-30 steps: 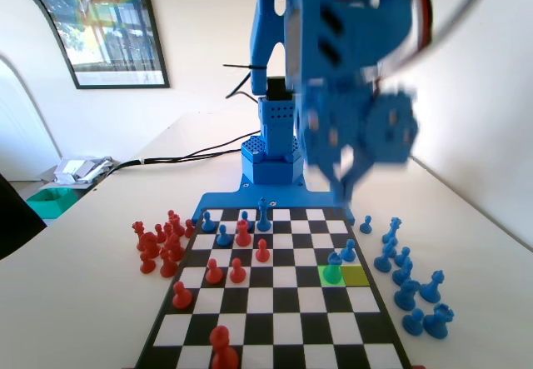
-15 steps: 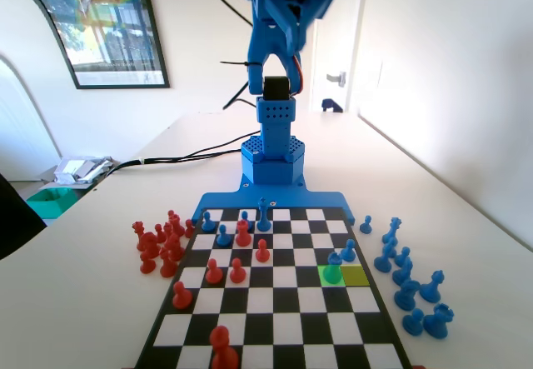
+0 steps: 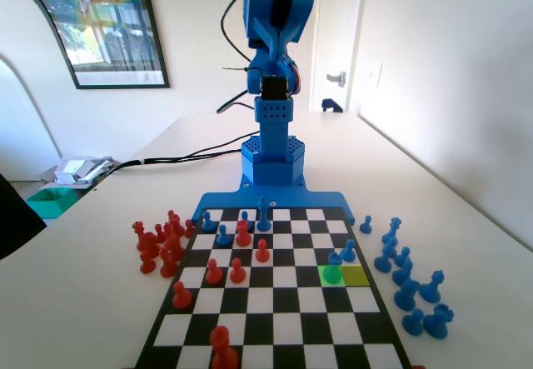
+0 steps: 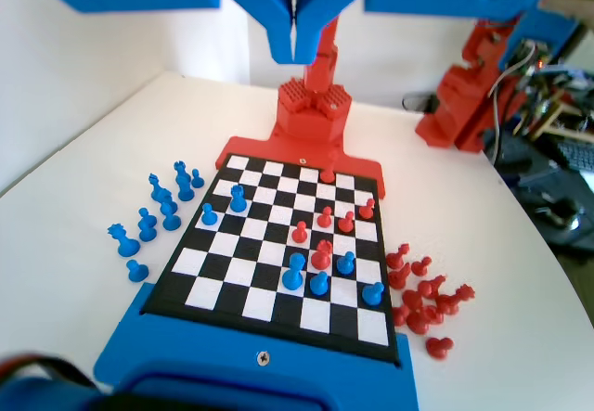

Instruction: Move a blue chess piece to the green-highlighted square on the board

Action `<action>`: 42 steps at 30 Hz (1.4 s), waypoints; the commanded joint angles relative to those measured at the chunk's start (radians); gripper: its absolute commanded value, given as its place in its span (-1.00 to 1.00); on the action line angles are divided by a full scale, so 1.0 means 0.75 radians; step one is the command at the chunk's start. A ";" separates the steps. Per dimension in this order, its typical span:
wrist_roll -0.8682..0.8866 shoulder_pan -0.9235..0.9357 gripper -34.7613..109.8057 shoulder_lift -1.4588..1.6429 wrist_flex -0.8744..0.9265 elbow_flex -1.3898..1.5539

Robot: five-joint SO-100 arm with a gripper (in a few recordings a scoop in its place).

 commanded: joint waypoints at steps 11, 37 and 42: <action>-0.002 0.059 -0.51 0.211 -0.072 0.076; 0.004 0.043 -0.51 0.258 -0.082 0.078; 0.004 0.043 -0.51 0.258 -0.082 0.078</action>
